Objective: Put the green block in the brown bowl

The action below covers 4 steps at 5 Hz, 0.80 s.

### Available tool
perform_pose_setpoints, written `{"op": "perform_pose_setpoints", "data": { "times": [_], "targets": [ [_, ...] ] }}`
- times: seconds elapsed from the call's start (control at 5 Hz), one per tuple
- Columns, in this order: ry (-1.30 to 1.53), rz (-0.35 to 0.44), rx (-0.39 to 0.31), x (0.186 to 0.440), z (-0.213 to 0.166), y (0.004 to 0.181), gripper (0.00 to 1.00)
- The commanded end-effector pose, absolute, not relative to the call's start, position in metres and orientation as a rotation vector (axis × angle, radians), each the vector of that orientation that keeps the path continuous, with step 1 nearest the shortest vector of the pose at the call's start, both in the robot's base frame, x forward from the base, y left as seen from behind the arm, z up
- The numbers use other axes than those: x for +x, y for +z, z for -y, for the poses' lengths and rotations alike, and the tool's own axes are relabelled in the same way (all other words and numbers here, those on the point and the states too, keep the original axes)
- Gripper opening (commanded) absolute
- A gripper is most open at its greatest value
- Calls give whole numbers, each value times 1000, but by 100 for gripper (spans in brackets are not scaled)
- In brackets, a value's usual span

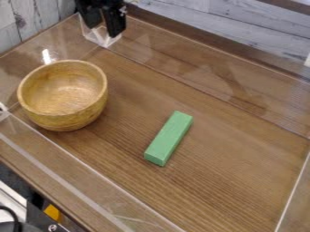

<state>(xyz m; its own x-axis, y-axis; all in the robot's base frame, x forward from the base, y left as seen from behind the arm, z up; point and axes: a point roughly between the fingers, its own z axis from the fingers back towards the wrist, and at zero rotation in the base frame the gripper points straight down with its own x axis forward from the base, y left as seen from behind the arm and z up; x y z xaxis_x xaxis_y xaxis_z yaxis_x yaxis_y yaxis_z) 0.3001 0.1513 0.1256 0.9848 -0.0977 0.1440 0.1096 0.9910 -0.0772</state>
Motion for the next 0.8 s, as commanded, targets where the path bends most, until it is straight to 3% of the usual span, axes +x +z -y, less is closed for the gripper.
{"op": "perform_pose_setpoints", "data": {
  "times": [0.0,0.6],
  "targets": [
    [-141,208,-53,301,-162,156,100],
    [-168,222,-47,299,-150,147,100]
  ]
}}
